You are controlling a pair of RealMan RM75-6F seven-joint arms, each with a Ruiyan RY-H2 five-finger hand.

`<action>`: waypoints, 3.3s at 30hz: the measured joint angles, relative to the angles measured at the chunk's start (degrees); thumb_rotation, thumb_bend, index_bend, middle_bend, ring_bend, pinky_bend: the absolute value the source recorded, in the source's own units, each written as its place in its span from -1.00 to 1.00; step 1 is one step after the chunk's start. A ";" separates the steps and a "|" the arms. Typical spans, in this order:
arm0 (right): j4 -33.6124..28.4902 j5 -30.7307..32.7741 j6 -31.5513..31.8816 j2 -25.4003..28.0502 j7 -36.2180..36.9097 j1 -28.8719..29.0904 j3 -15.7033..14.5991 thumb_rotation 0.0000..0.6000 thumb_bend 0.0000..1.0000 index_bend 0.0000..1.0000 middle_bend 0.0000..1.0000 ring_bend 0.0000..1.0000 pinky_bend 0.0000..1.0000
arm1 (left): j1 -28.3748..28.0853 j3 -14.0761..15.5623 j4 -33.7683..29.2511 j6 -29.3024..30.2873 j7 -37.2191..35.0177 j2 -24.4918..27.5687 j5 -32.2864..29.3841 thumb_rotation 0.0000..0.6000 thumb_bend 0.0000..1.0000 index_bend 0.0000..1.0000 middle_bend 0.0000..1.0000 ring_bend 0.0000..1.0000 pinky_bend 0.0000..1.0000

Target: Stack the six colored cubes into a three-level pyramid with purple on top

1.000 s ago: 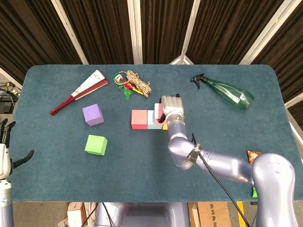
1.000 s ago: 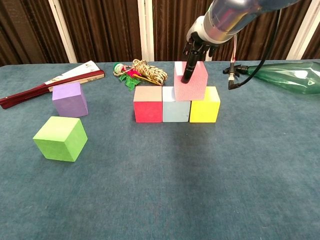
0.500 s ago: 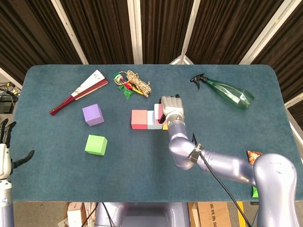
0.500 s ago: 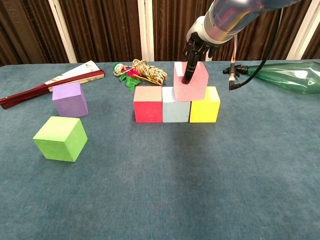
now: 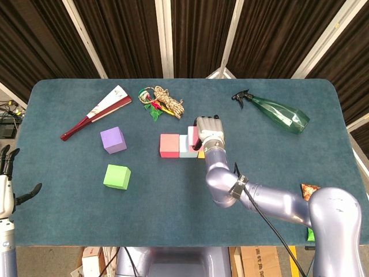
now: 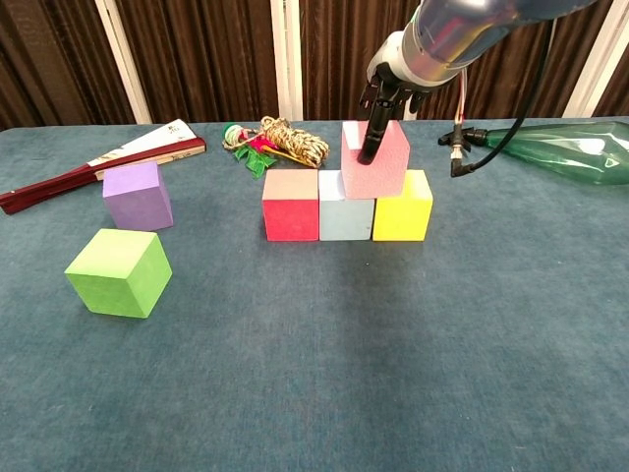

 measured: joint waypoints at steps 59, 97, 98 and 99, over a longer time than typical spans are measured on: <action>-8.79 4.05 4.36 4.90 -2.85 -0.46 1.29 1.00 -0.50 -0.78 -1.00 -0.92 -1.00 | 0.20 -0.15 -0.72 -0.25 -1.51 0.84 -0.46 1.00 -0.64 -0.74 -0.96 -1.00 -1.00; -48.22 -44.80 1.49 35.70 29.63 -34.92 -11.52 1.00 -0.50 -0.78 -0.90 -0.91 -1.00 | -1.06 0.79 0.87 -3.69 -2.39 1.52 -0.75 1.00 -0.66 -0.91 -1.00 -1.00 -1.00; -48.38 -45.18 1.68 35.18 29.76 -34.93 -12.02 1.00 -0.50 -0.78 -0.90 -0.91 -1.00 | -1.06 0.79 0.92 -3.76 -2.45 1.62 -0.80 1.00 -0.66 -0.90 -1.00 -1.00 -1.00; -48.45 -45.54 2.05 34.41 29.86 -34.85 -12.65 1.00 -0.50 -0.78 -0.90 -0.91 -1.00 | -1.06 0.80 0.97 -3.86 -2.56 1.72 -0.84 1.00 -0.66 -0.90 -1.00 -1.00 -1.00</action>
